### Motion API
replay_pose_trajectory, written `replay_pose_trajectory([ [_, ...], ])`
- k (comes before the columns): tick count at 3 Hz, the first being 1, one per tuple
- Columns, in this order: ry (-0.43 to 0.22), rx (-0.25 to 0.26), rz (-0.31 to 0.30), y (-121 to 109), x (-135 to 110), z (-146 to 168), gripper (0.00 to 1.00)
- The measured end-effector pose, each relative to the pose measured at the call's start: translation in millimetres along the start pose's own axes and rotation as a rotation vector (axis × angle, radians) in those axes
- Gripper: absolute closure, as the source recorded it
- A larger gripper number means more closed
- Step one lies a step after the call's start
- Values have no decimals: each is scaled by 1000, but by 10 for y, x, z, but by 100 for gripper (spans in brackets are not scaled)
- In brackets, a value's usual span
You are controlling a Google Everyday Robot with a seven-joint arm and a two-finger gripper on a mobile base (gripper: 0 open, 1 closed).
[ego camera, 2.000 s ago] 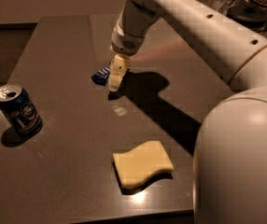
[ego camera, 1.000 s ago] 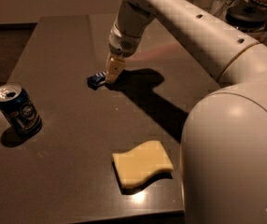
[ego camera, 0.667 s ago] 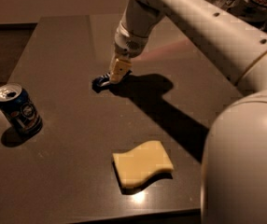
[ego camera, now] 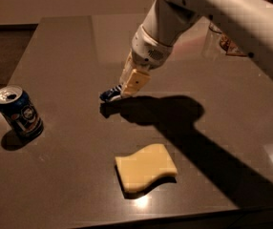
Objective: Move rxbar blueberry near sponge
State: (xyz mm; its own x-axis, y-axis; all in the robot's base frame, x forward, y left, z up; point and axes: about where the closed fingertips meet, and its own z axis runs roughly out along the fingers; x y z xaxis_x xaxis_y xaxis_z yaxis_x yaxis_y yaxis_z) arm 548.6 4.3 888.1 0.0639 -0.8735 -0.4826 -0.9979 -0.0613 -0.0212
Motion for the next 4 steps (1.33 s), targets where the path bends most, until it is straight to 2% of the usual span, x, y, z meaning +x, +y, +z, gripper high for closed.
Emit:
replay_pose_trajectory([
  [1, -36, -39, 4, 445, 47, -135, 100],
  [2, -59, -76, 14, 816, 105, -228, 82],
  [3, -70, -104, 43, 1088, 207, -319, 59],
  [4, -71, -98, 42, 1080, 192, -319, 35],
])
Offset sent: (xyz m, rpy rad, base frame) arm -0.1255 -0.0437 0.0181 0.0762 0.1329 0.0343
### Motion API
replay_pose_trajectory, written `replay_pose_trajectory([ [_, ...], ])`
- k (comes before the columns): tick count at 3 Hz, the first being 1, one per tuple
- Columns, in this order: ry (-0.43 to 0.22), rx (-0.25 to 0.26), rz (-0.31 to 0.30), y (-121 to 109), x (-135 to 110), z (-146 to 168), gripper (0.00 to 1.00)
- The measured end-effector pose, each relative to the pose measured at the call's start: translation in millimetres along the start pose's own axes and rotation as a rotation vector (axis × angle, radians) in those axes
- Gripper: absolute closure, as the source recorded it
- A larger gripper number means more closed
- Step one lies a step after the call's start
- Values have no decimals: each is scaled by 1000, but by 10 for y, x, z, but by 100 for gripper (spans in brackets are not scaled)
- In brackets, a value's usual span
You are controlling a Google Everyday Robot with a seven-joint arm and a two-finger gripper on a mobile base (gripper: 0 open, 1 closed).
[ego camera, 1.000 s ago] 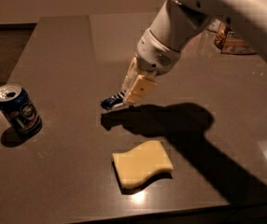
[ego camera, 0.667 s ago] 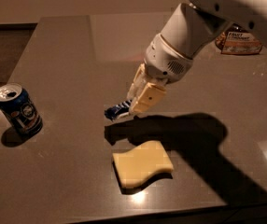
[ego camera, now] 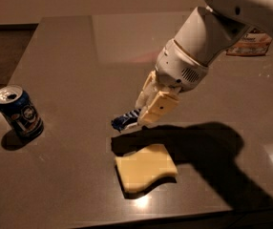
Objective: Move rxbar blueberry near sponge
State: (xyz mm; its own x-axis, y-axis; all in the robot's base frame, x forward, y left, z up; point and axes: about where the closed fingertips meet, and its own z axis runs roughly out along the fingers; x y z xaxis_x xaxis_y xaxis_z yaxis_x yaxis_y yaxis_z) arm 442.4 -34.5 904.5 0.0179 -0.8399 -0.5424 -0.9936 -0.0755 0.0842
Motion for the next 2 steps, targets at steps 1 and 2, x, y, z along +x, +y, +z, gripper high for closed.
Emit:
replay_pose_trajectory([
  [1, -1, 6, -4, -4, -27, 3, 4],
  [2, -1, 9, -5, -4, -35, 3, 0],
])
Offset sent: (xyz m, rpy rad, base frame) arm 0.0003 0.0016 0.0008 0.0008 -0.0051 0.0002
